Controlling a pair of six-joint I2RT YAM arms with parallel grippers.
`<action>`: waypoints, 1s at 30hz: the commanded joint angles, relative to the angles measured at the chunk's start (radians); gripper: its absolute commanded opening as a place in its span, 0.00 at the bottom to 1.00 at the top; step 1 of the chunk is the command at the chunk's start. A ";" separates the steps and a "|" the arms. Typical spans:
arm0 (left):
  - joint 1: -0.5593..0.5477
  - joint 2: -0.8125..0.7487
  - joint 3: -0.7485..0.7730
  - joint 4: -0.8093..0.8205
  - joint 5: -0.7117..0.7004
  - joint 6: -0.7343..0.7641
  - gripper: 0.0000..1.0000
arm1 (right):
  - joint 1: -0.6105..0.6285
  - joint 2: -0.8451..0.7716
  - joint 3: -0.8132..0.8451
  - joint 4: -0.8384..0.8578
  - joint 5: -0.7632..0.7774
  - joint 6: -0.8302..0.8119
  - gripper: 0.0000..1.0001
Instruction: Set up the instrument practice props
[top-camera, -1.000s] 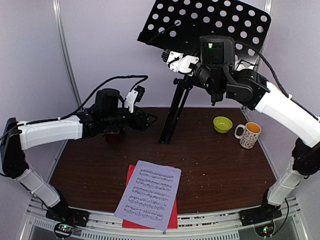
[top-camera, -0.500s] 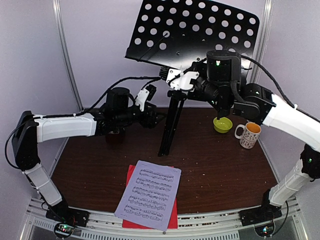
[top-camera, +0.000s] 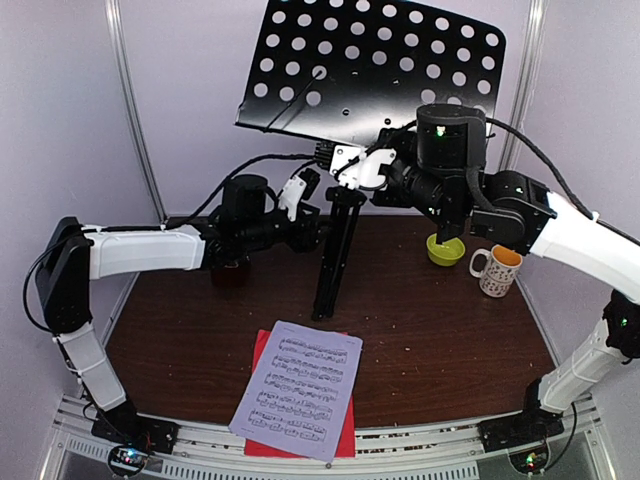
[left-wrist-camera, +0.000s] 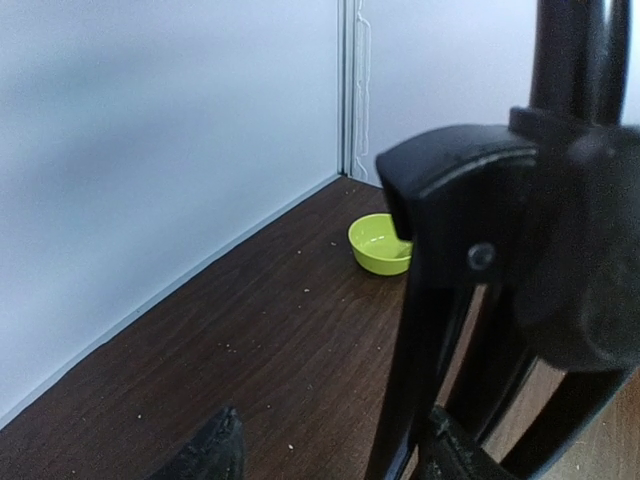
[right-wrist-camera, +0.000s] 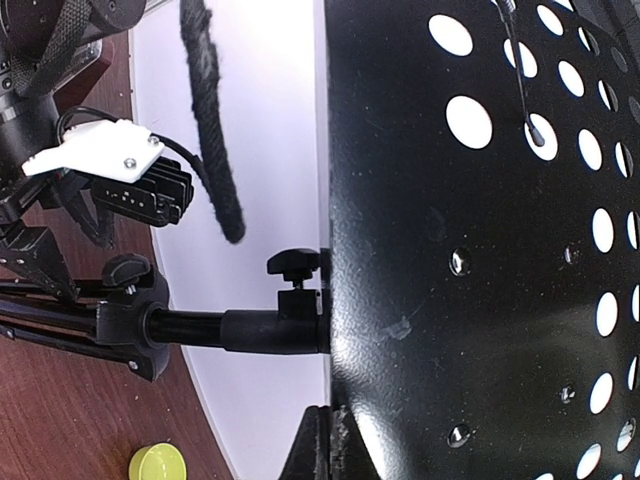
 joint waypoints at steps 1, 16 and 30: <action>-0.002 0.027 0.032 0.044 -0.043 0.017 0.60 | 0.012 -0.083 0.063 0.302 0.003 0.013 0.00; -0.032 0.071 0.077 0.053 -0.044 0.043 0.24 | 0.015 -0.084 0.071 0.334 -0.051 0.020 0.00; -0.024 0.096 0.127 -0.138 -0.045 0.387 0.00 | 0.014 -0.089 0.113 0.273 -0.065 -0.004 0.00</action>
